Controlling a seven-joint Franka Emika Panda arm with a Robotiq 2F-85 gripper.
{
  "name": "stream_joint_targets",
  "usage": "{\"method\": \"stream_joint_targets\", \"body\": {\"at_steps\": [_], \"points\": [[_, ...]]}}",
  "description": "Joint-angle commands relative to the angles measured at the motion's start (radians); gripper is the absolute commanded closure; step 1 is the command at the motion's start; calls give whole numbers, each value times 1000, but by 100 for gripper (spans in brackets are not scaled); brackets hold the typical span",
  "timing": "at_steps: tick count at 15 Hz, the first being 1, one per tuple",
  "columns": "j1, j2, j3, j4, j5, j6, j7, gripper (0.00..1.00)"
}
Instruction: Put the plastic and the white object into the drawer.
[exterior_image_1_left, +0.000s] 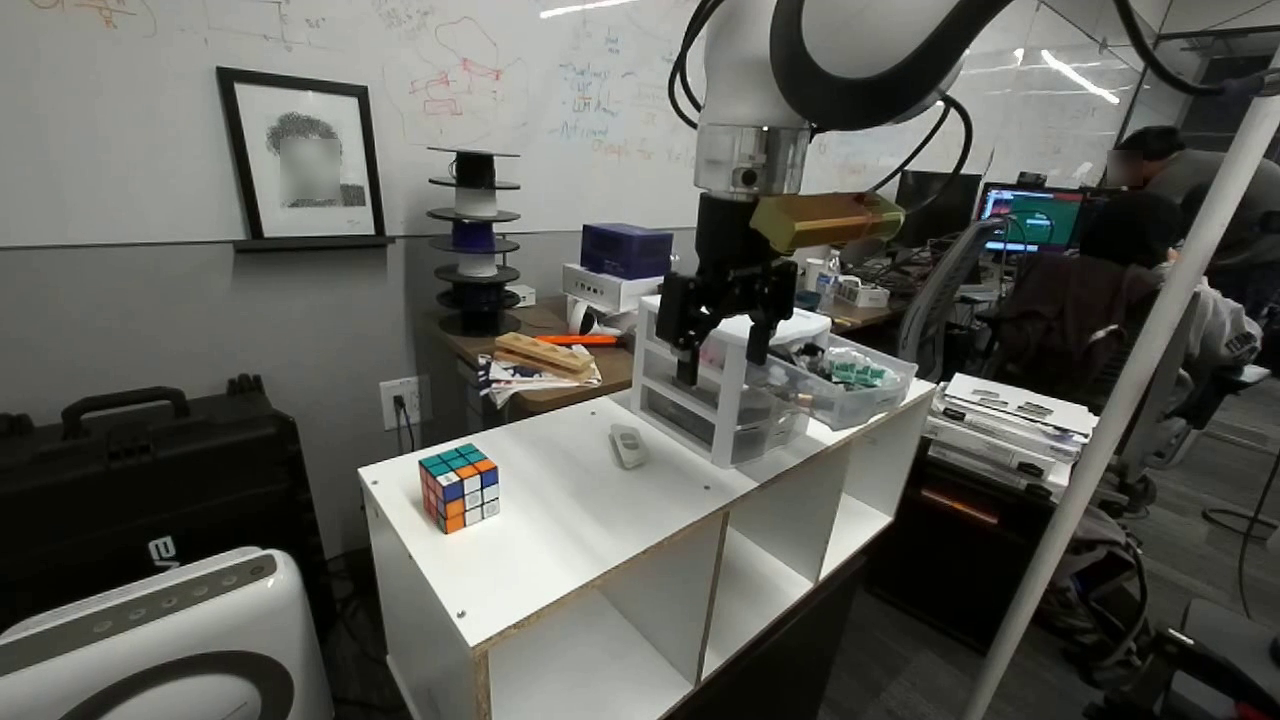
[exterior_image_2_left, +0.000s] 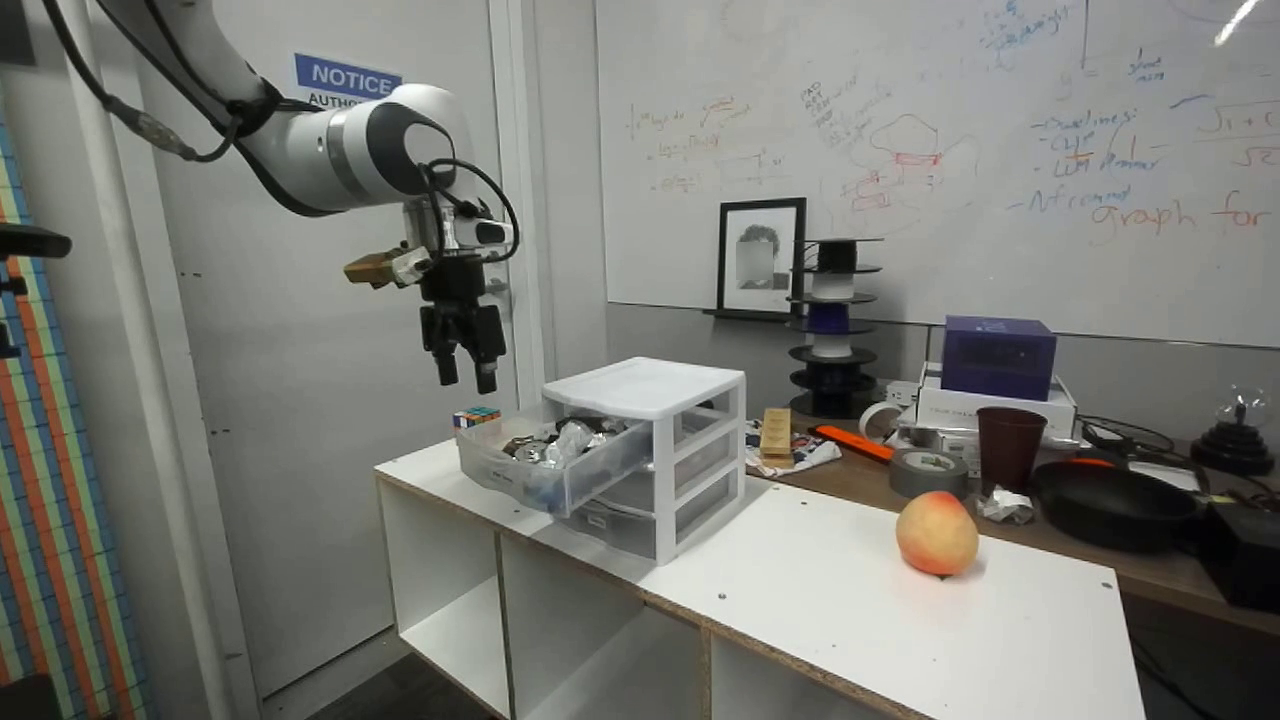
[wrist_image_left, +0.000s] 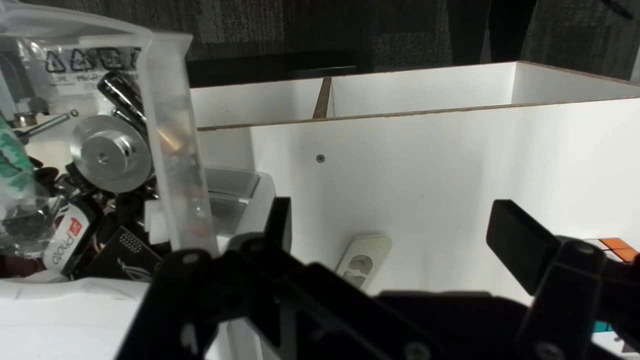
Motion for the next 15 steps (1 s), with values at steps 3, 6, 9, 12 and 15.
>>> {"method": "stream_joint_targets", "body": {"at_steps": [3,6,9,12,15], "points": [[25,3,-23,-1,-2,12,16,0],[30,33,-24,22,-1,48,30,0],[37,79,-33,51,3,121,67,0],[39,165,-57,114,23,153,105,0],[44,252,-97,192,34,152,152,0]]}}
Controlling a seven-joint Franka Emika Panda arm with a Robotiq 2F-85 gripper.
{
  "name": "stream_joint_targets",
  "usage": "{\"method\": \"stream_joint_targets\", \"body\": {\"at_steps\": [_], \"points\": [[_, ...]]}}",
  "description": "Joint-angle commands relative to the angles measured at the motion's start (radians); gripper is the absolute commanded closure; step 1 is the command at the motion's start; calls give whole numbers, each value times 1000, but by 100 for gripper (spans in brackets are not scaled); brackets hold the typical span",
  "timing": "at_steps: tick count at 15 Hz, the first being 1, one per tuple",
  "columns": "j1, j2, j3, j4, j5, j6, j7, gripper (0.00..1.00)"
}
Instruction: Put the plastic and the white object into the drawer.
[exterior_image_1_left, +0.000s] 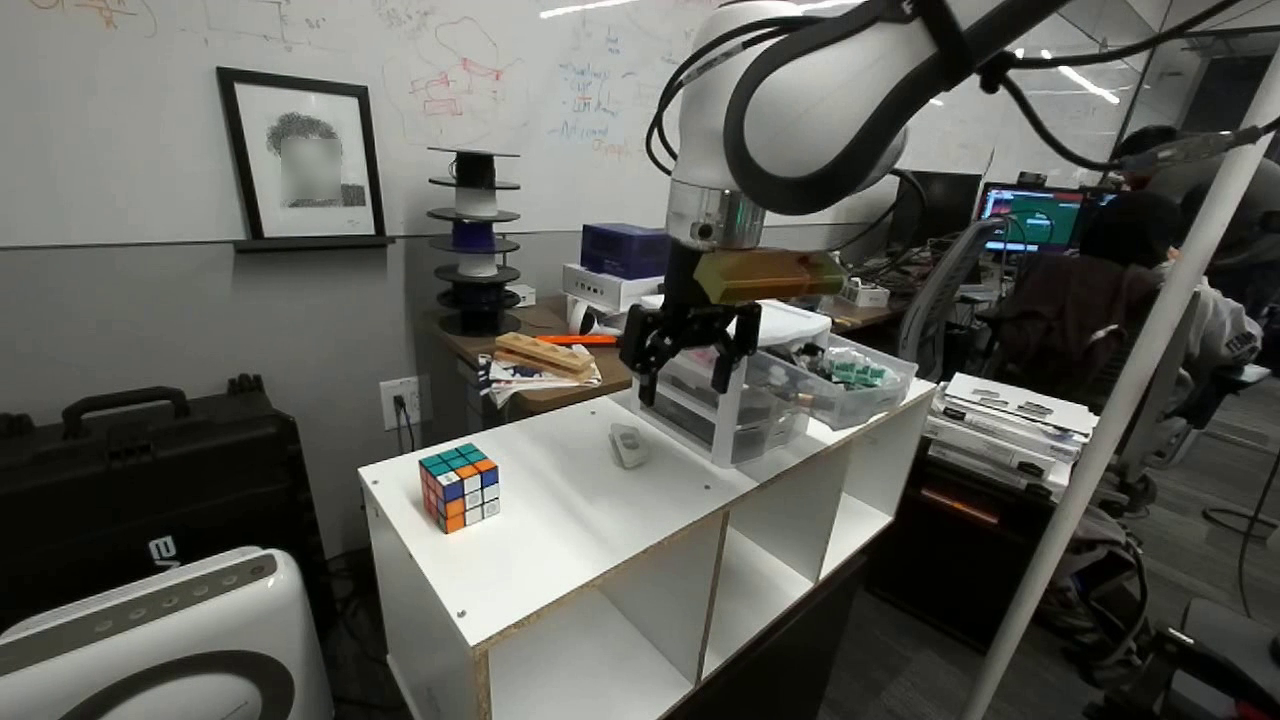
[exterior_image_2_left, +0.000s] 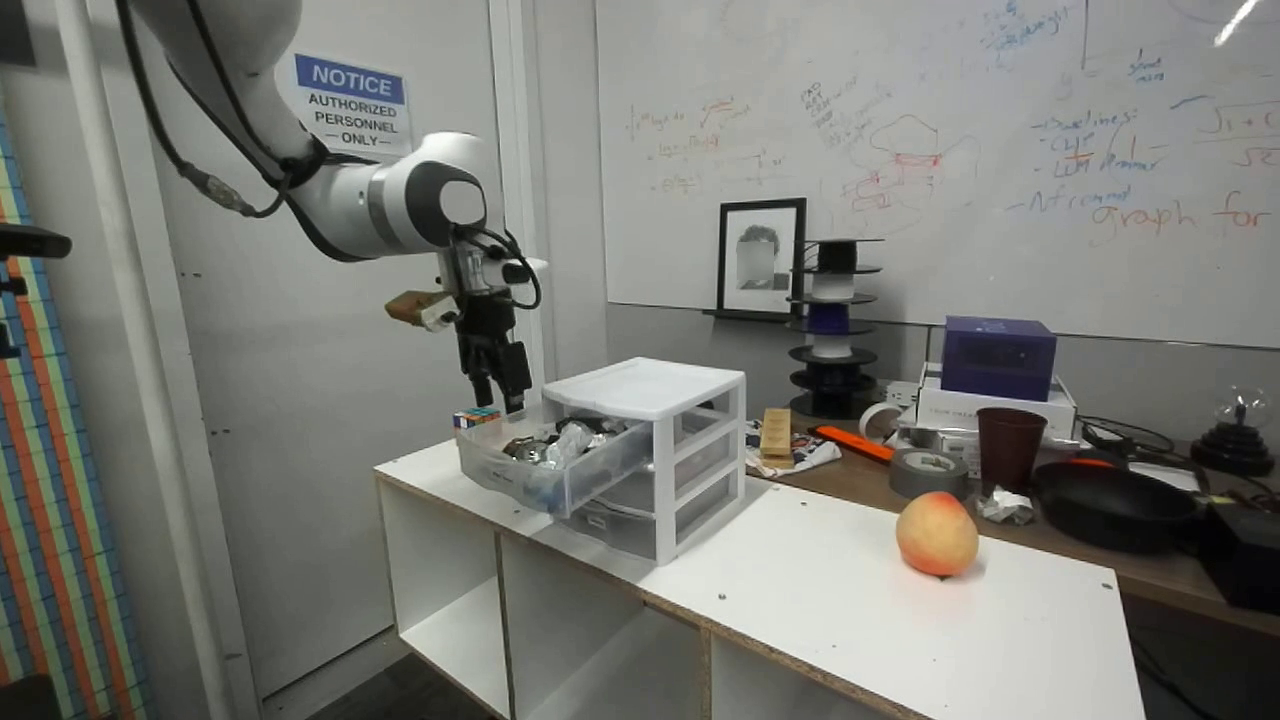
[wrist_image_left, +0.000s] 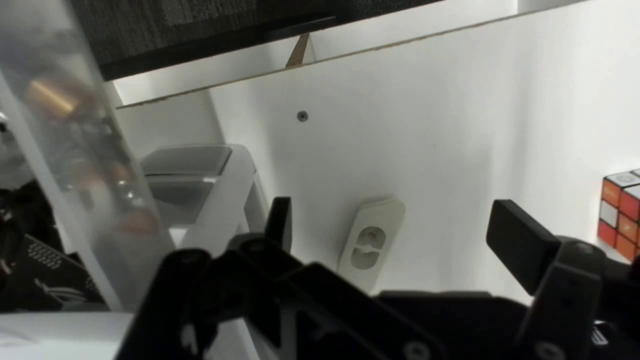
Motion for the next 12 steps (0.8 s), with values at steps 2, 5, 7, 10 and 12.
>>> {"method": "stream_joint_targets", "body": {"at_steps": [2,5,7,10,12], "points": [[28,158,-67,173,51,22,73,0],[34,239,-77,273,91,22,100,0],[43,285,-93,331,96,16,116,0],[54,334,-108,389,95,8,136,0],[58,364,-113,418,97,-5,136,0]]}}
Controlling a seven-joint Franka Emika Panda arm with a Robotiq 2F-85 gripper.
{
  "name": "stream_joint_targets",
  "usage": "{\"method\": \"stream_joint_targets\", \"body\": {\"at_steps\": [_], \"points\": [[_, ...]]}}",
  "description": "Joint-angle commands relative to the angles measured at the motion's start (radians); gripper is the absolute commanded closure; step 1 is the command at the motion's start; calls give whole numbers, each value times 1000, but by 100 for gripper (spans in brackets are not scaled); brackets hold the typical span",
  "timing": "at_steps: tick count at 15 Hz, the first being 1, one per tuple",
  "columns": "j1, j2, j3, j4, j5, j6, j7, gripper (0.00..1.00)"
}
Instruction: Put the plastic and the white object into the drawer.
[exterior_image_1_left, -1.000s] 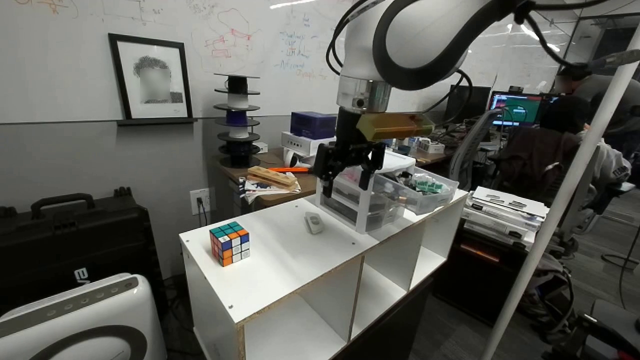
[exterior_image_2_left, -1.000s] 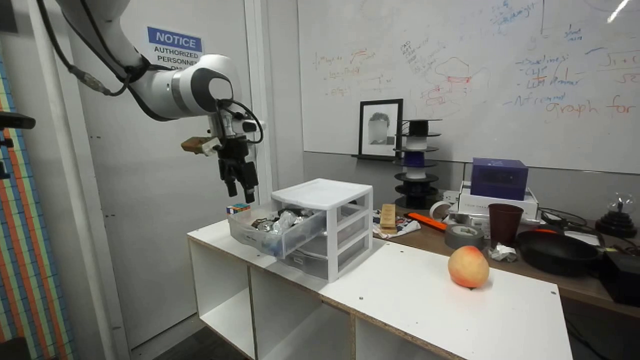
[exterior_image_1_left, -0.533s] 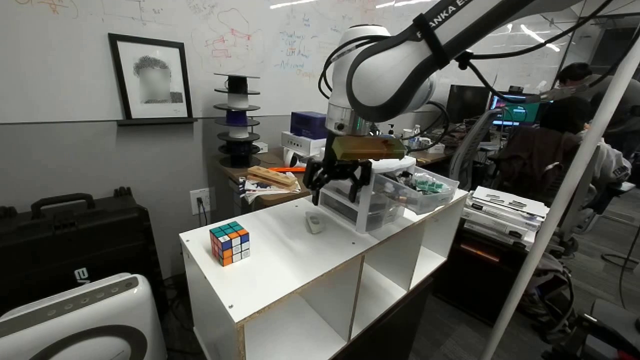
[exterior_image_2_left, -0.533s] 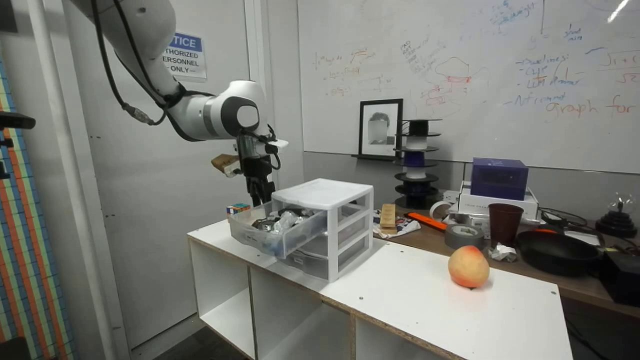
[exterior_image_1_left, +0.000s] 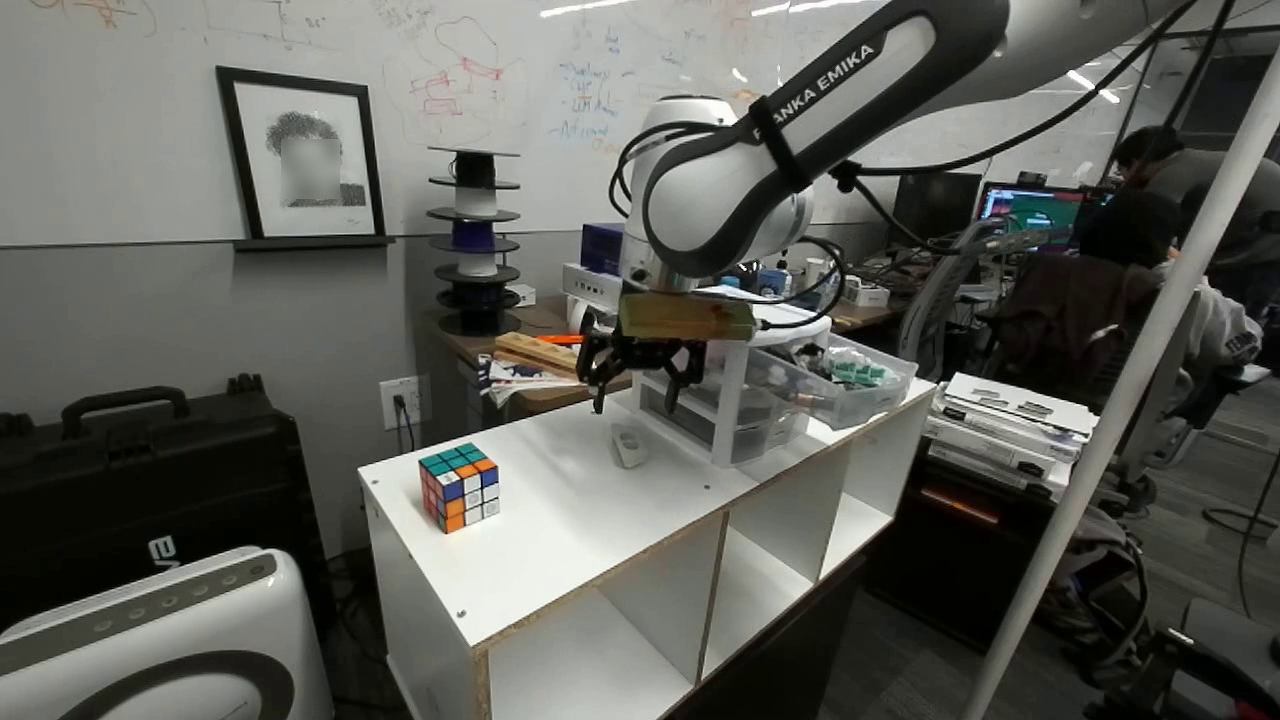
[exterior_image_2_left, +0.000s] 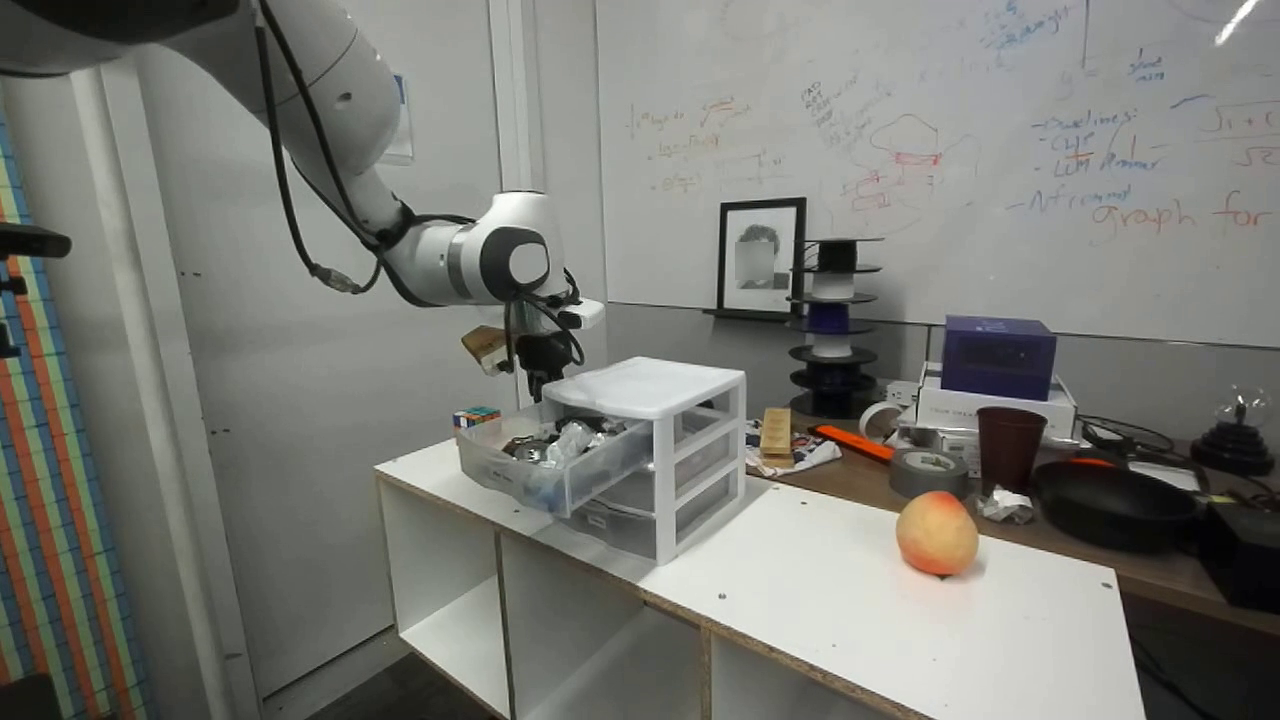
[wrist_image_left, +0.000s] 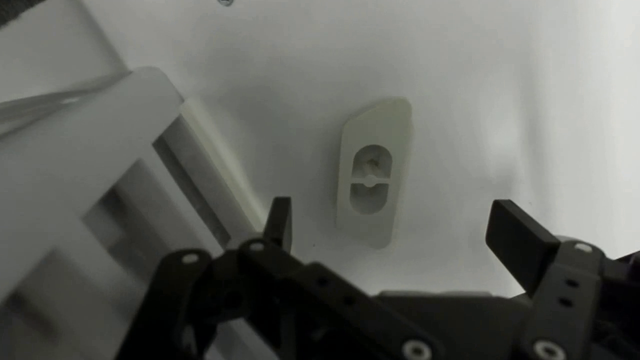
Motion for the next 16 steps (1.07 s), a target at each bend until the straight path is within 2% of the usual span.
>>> {"method": "stream_joint_targets", "body": {"at_steps": [1,7,8,9,15,16], "points": [[29,77,-30,101,18,-38,12,0],[46,123,-38,127,8,-72,8,0],[51,127,-43,128,3,-69,13,25],[56,130,-47,129,0,-69,14,26],[71,132,-67,129,-9,-64,10,73],[72,131,-71,130,-11,-64,9,77]]}}
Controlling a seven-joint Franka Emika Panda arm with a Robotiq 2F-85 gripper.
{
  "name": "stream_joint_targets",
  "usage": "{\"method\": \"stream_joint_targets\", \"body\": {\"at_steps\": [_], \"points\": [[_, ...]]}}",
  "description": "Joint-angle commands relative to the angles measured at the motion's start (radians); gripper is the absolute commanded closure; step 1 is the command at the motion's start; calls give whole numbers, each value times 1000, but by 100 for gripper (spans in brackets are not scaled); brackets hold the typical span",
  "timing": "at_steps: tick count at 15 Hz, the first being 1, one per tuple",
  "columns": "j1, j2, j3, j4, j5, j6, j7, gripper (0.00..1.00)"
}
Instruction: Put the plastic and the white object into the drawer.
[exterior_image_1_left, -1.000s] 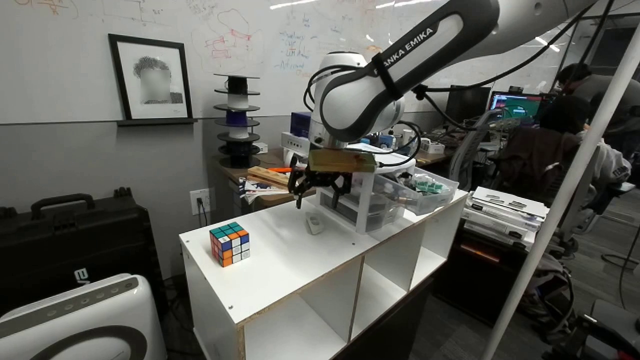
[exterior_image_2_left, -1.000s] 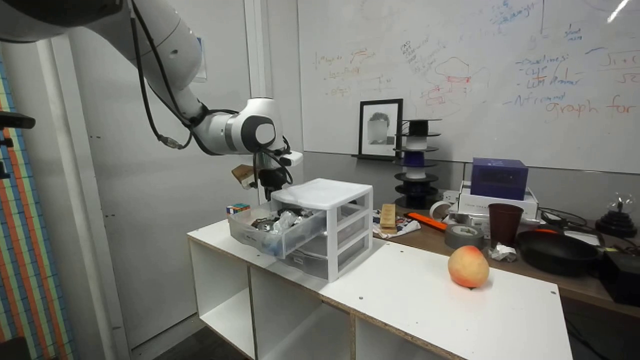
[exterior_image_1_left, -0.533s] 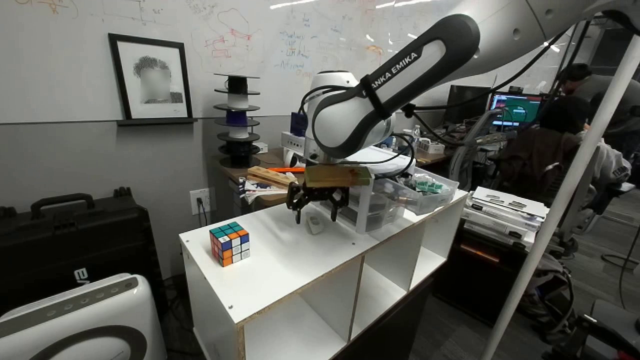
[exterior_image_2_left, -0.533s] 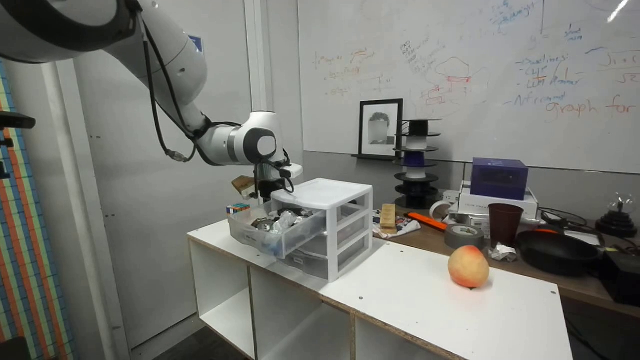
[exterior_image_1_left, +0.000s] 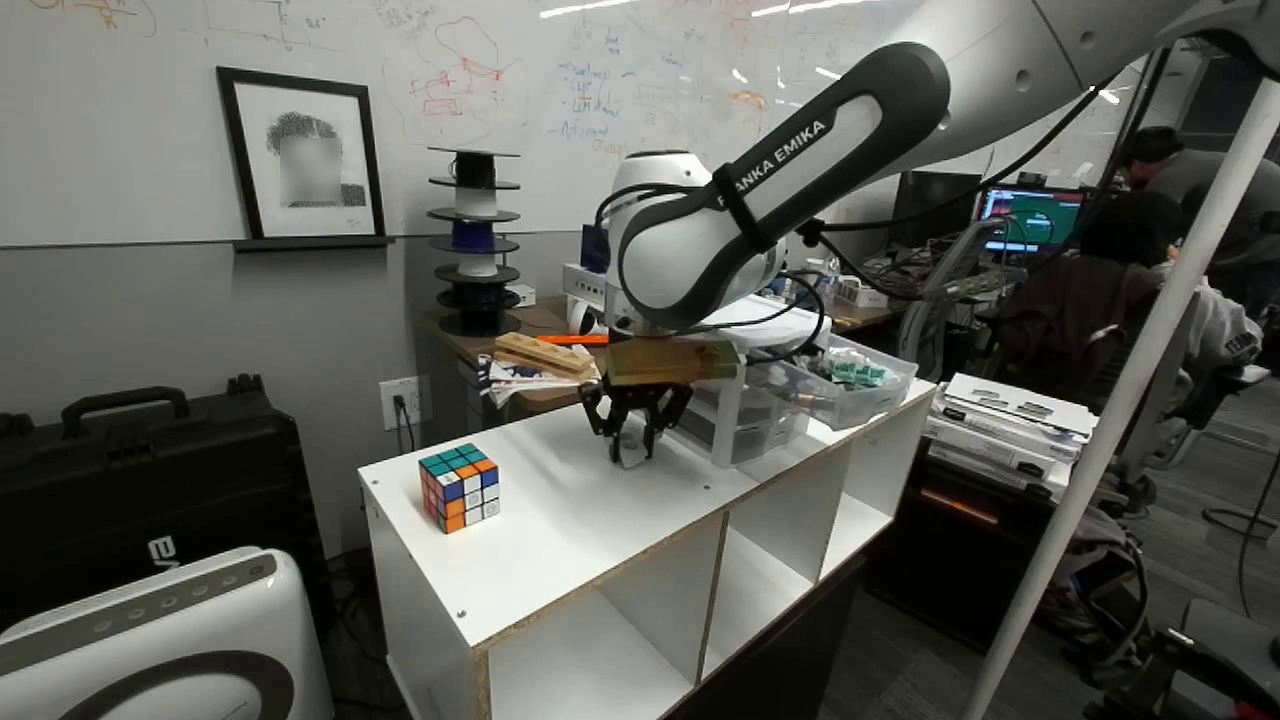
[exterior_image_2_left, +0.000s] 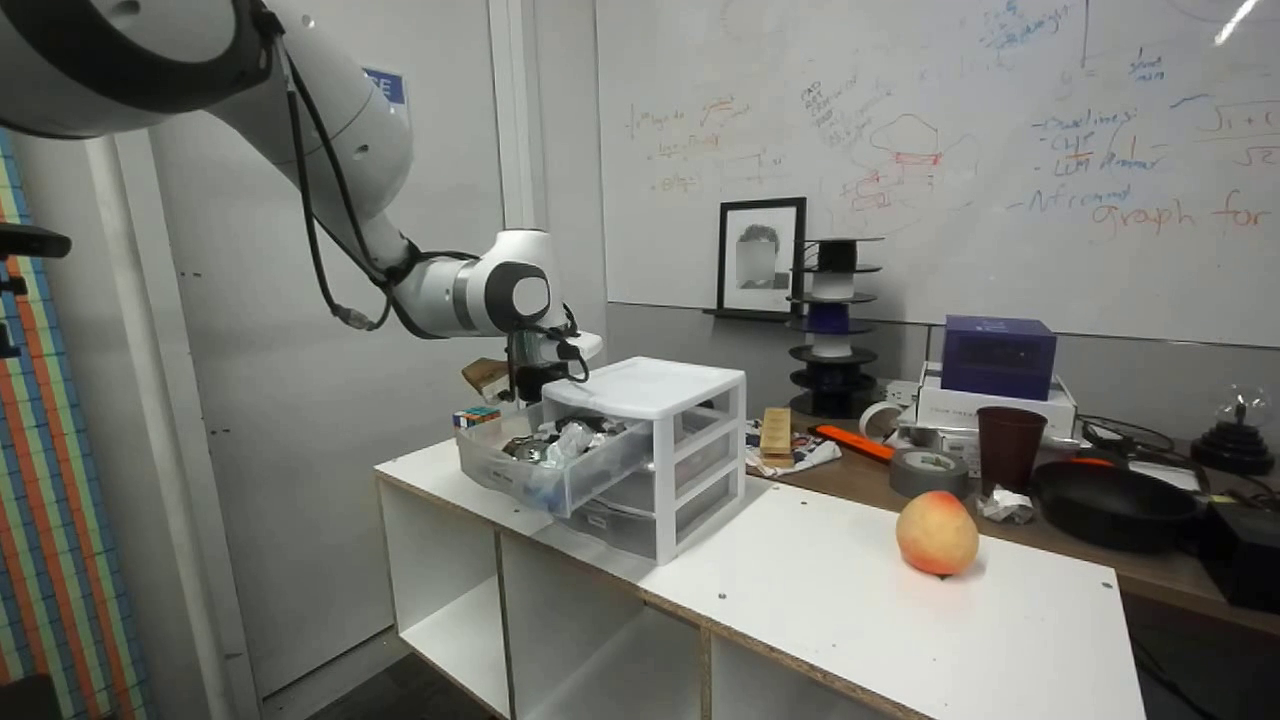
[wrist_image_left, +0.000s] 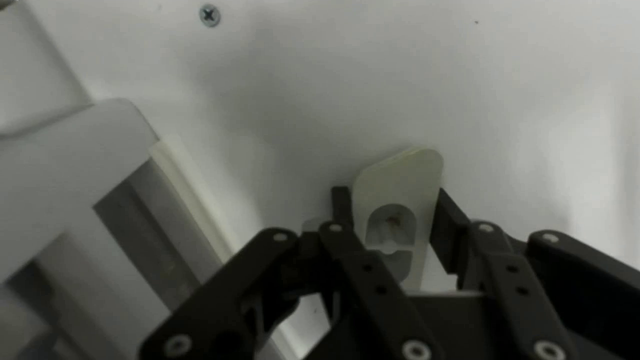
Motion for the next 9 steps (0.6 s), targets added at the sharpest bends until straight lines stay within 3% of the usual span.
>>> {"method": "stream_joint_targets", "body": {"at_steps": [1,4,9], "points": [[25,17,-33,43,-14,-14,9,77],[21,8,-37,42,-13,-13,7,73],[-6,-85,19,-8,28,-43,-80,73]]}}
